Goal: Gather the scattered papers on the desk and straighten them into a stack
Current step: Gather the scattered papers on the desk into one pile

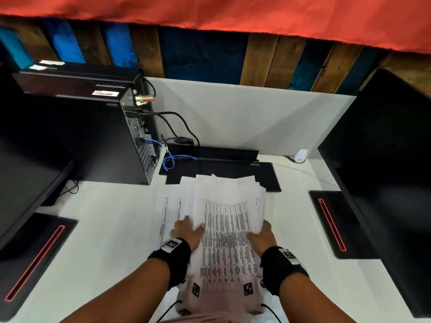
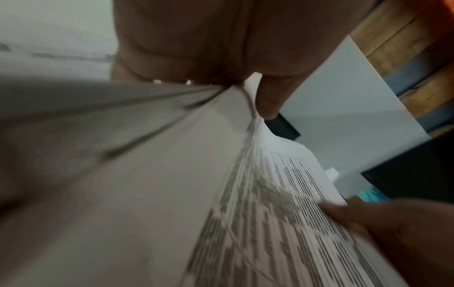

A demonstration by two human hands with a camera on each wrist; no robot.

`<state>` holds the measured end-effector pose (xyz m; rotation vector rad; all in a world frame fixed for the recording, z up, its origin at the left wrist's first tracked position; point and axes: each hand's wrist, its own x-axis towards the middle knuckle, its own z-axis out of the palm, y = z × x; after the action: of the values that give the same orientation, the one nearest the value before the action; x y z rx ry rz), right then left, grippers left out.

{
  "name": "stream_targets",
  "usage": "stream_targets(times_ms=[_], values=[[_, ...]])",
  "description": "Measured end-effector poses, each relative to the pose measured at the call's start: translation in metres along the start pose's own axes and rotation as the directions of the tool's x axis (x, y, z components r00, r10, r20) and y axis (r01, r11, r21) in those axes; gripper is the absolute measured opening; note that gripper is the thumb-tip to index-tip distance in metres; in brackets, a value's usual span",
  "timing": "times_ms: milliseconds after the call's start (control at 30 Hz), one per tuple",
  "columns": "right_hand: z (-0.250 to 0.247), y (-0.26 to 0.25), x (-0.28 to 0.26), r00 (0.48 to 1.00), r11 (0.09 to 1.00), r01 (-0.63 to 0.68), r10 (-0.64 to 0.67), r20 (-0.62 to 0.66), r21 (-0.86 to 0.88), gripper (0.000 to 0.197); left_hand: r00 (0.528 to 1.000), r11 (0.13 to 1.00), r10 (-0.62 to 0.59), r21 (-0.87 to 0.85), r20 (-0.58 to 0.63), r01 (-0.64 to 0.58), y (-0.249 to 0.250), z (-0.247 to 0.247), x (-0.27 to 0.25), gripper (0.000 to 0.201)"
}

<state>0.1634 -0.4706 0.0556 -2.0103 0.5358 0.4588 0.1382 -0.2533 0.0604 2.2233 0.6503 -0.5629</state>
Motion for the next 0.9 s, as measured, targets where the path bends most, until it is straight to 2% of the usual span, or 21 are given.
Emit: stream_targets(times_ms=[67, 100, 167, 200, 267, 333, 367, 433, 500, 567, 633, 733, 833, 900], values=[[-0.004, 0.005, 0.002, 0.999, 0.998, -0.045, 0.044, -0.022, -0.043, 0.064, 0.970, 0.986, -0.103, 0.108, -0.220, 0.129, -0.015, -0.022, 0.009, 0.072], [-0.006, 0.007, 0.003, 0.998, 0.996, -0.062, 0.061, -0.019, -0.067, 0.060, 0.945, 0.973, -0.164, 0.112, -0.283, 0.202, -0.027, -0.033, 0.011, 0.071], [-0.007, 0.010, 0.002, 0.998, 0.993, -0.066, 0.066, -0.003, -0.100, 0.049, 0.899, 0.943, -0.295, 0.054, -0.325, 0.329, -0.051, -0.046, 0.015, 0.066], [-0.006, 0.010, 0.002, 0.998, 0.993, -0.054, 0.055, 0.000, -0.108, 0.045, 0.892, 0.936, -0.331, 0.009, -0.308, 0.351, -0.059, -0.048, 0.015, 0.060], [-0.002, 0.008, 0.002, 1.000, 0.992, -0.018, 0.018, 0.002, -0.122, 0.040, 0.922, 0.950, -0.310, -0.042, -0.233, 0.309, -0.067, -0.045, 0.017, 0.049], [0.003, 0.006, 0.002, 1.000, 0.990, 0.007, -0.005, 0.019, -0.138, 0.039, 0.954, 0.968, -0.242, 0.029, -0.175, 0.251, -0.065, -0.038, 0.017, 0.044], [0.005, 0.005, 0.001, 0.999, 0.990, 0.019, -0.015, 0.028, -0.142, 0.041, 0.955, 0.965, -0.246, 0.055, -0.168, 0.258, -0.063, -0.036, 0.016, 0.042], [0.009, 0.004, -0.001, 0.999, 0.992, 0.022, -0.016, 0.042, -0.128, 0.045, 0.919, 0.934, -0.315, 0.095, -0.237, 0.345, -0.058, -0.040, 0.012, 0.044], [0.011, 0.005, 0.000, 0.999, 0.989, 0.023, -0.018, 0.035, -0.143, 0.048, 0.897, 0.934, -0.340, 0.013, -0.283, 0.358, -0.060, -0.044, 0.011, 0.051], [0.014, 0.011, 0.005, 0.998, 0.985, 0.034, -0.026, 0.050, -0.171, 0.051, 0.919, 0.954, -0.299, -0.083, -0.259, 0.287, -0.060, -0.046, 0.012, 0.048], [0.017, 0.007, -0.001, 0.994, 0.977, 0.061, -0.041, 0.103, -0.204, 0.051, 0.944, 0.968, -0.248, -0.086, -0.220, 0.234, -0.060, -0.050, 0.016, 0.044], [0.018, -0.005, -0.013, 0.983, 0.968, 0.073, -0.030, 0.181, -0.239, 0.053, 0.953, 0.971, -0.239, -0.062, -0.188, 0.232, -0.058, -0.057, 0.019, 0.041], [0.023, -0.006, -0.010, 0.993, 0.950, 0.076, -0.045, 0.109, -0.304, 0.055, 0.946, 0.964, -0.260, 0.013, -0.192, 0.267, -0.052, -0.059, 0.015, 0.043], [0.026, -0.013, -0.011, 0.998, 0.955, 0.045, -0.030, 0.055, -0.292, 0.063, 0.955, 0.970, -0.241, -0.031, -0.173, 0.239, -0.049, -0.053, 0.012, 0.056]])
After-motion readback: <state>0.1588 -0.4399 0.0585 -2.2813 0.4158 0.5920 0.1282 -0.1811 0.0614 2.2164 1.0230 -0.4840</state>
